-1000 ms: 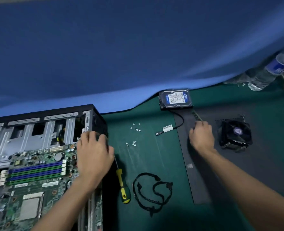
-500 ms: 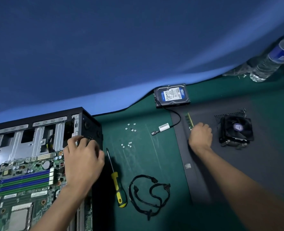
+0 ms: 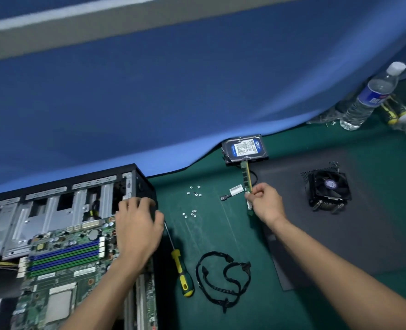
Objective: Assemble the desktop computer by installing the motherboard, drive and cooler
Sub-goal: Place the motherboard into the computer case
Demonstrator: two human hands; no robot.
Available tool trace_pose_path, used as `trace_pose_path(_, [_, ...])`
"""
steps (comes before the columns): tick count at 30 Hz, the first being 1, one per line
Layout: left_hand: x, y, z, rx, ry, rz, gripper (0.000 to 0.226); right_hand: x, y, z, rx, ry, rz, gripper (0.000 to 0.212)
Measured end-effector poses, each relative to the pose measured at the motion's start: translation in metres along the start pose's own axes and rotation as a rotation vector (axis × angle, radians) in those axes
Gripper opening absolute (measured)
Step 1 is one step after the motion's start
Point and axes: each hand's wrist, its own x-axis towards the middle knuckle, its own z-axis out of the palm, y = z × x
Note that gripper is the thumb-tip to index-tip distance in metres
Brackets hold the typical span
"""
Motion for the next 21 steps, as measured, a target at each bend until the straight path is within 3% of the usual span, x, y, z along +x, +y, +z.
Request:
trace_pose_path(10, [-0.005, -0.021, -0.053, -0.522, 0.049, -0.024, 0.028, -0.104, -0.107, 0.013, 0.352, -0.328, -0.218, 0.011])
trace_pose_path(15, [-0.015, -0.039, -0.099, -1.231, -0.135, -0.158, 0.021, -0.146, -0.136, 0.029, 0.316, -0.457, -0.261, 0.01])
trace_pose_path(21, [-0.033, -0.078, -0.133, -1.327, -0.193, -0.092, 0.016, -0.191, -0.154, 0.054, 0.21, -0.561, -0.309, 0.013])
